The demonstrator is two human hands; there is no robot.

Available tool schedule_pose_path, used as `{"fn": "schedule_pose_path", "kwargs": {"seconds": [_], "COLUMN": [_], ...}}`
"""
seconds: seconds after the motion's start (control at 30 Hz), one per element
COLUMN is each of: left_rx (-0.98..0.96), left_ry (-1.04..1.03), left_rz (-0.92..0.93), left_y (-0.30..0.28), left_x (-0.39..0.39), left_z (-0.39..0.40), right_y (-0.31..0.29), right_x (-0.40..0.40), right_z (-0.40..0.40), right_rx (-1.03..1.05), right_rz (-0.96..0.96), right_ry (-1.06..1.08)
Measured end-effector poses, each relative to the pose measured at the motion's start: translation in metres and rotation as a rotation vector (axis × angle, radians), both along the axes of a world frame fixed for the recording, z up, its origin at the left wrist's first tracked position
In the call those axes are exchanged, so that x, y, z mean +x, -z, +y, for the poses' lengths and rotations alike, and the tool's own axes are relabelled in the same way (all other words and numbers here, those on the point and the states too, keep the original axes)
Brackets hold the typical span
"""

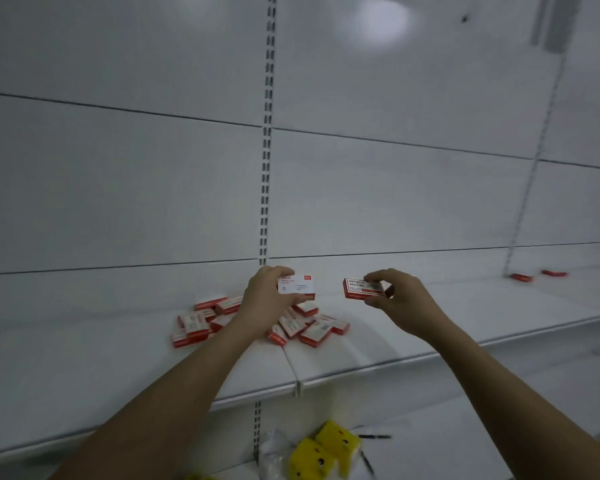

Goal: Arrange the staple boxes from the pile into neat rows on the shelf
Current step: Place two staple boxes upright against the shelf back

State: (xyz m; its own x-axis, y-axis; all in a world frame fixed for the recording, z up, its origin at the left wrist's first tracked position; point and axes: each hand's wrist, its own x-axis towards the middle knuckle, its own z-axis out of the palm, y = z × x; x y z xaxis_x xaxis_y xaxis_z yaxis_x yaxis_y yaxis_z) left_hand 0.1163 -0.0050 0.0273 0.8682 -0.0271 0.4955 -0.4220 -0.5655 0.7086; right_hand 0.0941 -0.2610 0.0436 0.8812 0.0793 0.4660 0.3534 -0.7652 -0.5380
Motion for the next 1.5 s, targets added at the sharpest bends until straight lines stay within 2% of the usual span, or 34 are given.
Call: {"fn": "schedule_pose_path", "kwargs": {"seconds": [0.13,0.27,0.57,0.77,1.0,1.17,1.33,1.5], "left_rx": [-0.008,-0.098,-0.046,0.021,0.042,0.007,-0.044,-0.004], "left_ry": [0.106,0.185,0.339,0.421,0.452,0.478,0.501,0.503], "left_rz": [0.027,0.050,0.084,0.078,0.093,0.132,0.151,0.151], "left_y": [-0.009,-0.011,-0.004,-0.005,0.013,0.034,0.039,0.035], "left_x": [-0.011,-0.026,-0.058,-0.060,-0.024,0.030,0.088,0.137], "left_z": [-0.071,-0.153,-0.367,-0.476,-0.577,-0.641,-0.717,-0.782], "right_y": [-0.004,0.002,0.009,0.020,0.037,0.046,0.042,0.043], "right_x": [-0.028,-0.058,-0.129,-0.150,-0.120,-0.082,-0.039,0.004], "right_z": [-0.063,-0.136,-0.340,-0.453,-0.551,-0.611,-0.678,-0.735], "right_rx": [0.019,0.033,0.021,0.060,0.083,0.073,-0.029,-0.023], "right_rz": [-0.027,-0.077,-0.019,0.004,0.014,0.005,0.036,0.003], "right_ry": [0.055,0.123,0.276,0.401,0.498,0.539,0.543,0.552]}}
